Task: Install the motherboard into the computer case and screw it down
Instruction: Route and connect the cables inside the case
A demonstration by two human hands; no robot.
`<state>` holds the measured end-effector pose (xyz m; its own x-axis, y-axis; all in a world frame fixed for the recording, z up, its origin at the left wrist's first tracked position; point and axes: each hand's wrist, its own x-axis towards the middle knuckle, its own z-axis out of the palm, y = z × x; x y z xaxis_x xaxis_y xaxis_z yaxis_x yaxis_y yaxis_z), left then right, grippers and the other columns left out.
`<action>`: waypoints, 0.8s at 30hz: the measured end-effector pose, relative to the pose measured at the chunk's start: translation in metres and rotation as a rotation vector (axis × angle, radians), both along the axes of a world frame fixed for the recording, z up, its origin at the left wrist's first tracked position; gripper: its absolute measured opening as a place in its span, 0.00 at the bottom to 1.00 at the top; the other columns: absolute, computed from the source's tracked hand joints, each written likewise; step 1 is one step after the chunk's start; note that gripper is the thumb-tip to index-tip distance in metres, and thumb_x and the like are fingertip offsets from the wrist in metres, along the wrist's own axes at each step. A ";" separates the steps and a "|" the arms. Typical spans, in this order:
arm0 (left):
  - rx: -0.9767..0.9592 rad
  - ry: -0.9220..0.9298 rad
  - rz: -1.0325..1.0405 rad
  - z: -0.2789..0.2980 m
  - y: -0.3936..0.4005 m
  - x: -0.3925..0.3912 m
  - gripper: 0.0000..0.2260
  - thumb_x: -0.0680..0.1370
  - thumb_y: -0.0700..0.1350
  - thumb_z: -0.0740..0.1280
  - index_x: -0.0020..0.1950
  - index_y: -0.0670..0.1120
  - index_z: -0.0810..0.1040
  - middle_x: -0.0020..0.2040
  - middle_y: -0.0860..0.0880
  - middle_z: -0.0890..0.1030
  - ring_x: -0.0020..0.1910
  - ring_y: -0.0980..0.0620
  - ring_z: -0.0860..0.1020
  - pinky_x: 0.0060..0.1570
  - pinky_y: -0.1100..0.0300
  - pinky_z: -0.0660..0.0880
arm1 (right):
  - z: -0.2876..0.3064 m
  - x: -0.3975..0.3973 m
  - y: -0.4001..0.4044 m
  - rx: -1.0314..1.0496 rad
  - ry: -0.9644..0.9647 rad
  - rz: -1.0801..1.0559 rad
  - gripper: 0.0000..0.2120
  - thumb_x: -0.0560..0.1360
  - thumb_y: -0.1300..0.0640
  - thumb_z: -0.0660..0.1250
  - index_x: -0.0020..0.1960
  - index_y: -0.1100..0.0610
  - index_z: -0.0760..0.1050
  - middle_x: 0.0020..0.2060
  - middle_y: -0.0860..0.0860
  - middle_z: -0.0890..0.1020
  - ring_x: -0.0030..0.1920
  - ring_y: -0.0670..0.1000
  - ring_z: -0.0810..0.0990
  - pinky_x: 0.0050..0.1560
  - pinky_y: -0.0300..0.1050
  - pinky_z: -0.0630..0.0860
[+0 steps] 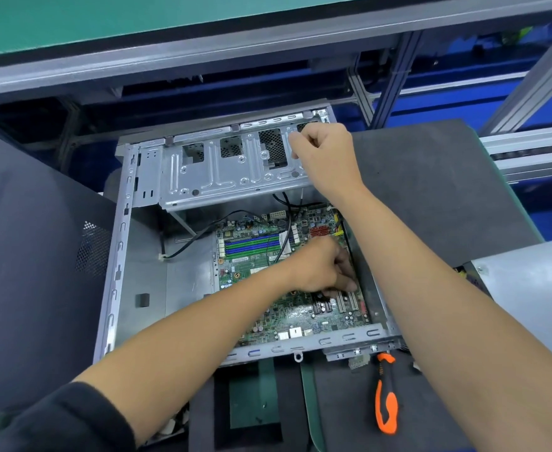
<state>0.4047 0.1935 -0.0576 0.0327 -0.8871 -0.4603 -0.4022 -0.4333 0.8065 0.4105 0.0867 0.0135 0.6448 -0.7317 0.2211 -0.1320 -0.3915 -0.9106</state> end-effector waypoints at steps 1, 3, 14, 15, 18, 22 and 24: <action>0.006 0.005 -0.019 -0.001 0.001 -0.003 0.08 0.70 0.37 0.75 0.47 0.36 0.82 0.37 0.39 0.83 0.29 0.48 0.78 0.37 0.50 0.80 | 0.000 0.000 0.000 -0.002 0.003 -0.002 0.19 0.74 0.60 0.63 0.30 0.70 0.64 0.26 0.64 0.67 0.28 0.50 0.63 0.32 0.41 0.63; 0.002 -0.027 -0.070 -0.002 0.003 -0.013 0.09 0.70 0.39 0.76 0.47 0.37 0.83 0.39 0.42 0.84 0.30 0.48 0.80 0.38 0.51 0.81 | 0.000 -0.001 0.000 -0.008 0.006 -0.003 0.19 0.74 0.59 0.63 0.30 0.70 0.64 0.27 0.66 0.69 0.28 0.50 0.63 0.32 0.41 0.63; -0.097 -0.268 -0.218 -0.007 0.008 -0.036 0.10 0.71 0.45 0.75 0.44 0.40 0.79 0.42 0.47 0.81 0.41 0.50 0.78 0.44 0.56 0.77 | 0.000 -0.001 0.000 -0.012 0.010 0.004 0.19 0.75 0.60 0.63 0.30 0.69 0.64 0.26 0.59 0.67 0.28 0.49 0.62 0.31 0.40 0.63; -0.105 -0.284 -0.230 -0.007 0.008 -0.037 0.12 0.72 0.45 0.74 0.49 0.40 0.80 0.45 0.46 0.82 0.44 0.49 0.78 0.46 0.55 0.77 | 0.000 -0.001 0.000 -0.013 0.008 0.006 0.19 0.74 0.60 0.63 0.29 0.68 0.64 0.26 0.60 0.67 0.28 0.49 0.63 0.31 0.40 0.63; -0.152 -0.351 -0.279 -0.010 0.008 -0.039 0.14 0.72 0.46 0.73 0.55 0.42 0.80 0.49 0.44 0.82 0.48 0.47 0.78 0.48 0.54 0.77 | 0.001 -0.001 0.000 -0.020 0.006 0.008 0.19 0.75 0.60 0.63 0.30 0.69 0.64 0.26 0.58 0.66 0.28 0.49 0.62 0.32 0.40 0.64; -0.139 -0.369 -0.276 -0.011 0.009 -0.042 0.13 0.72 0.45 0.73 0.54 0.41 0.80 0.48 0.43 0.82 0.47 0.46 0.78 0.47 0.53 0.77 | 0.000 -0.001 0.000 -0.027 0.009 0.013 0.19 0.75 0.60 0.63 0.30 0.69 0.65 0.25 0.56 0.65 0.27 0.47 0.61 0.31 0.39 0.63; -0.126 -0.346 -0.230 -0.010 0.009 -0.043 0.13 0.71 0.44 0.74 0.53 0.41 0.80 0.48 0.43 0.82 0.47 0.46 0.78 0.47 0.53 0.77 | 0.000 -0.001 -0.001 -0.035 0.013 0.014 0.19 0.75 0.60 0.63 0.30 0.70 0.66 0.23 0.52 0.64 0.26 0.45 0.60 0.28 0.35 0.61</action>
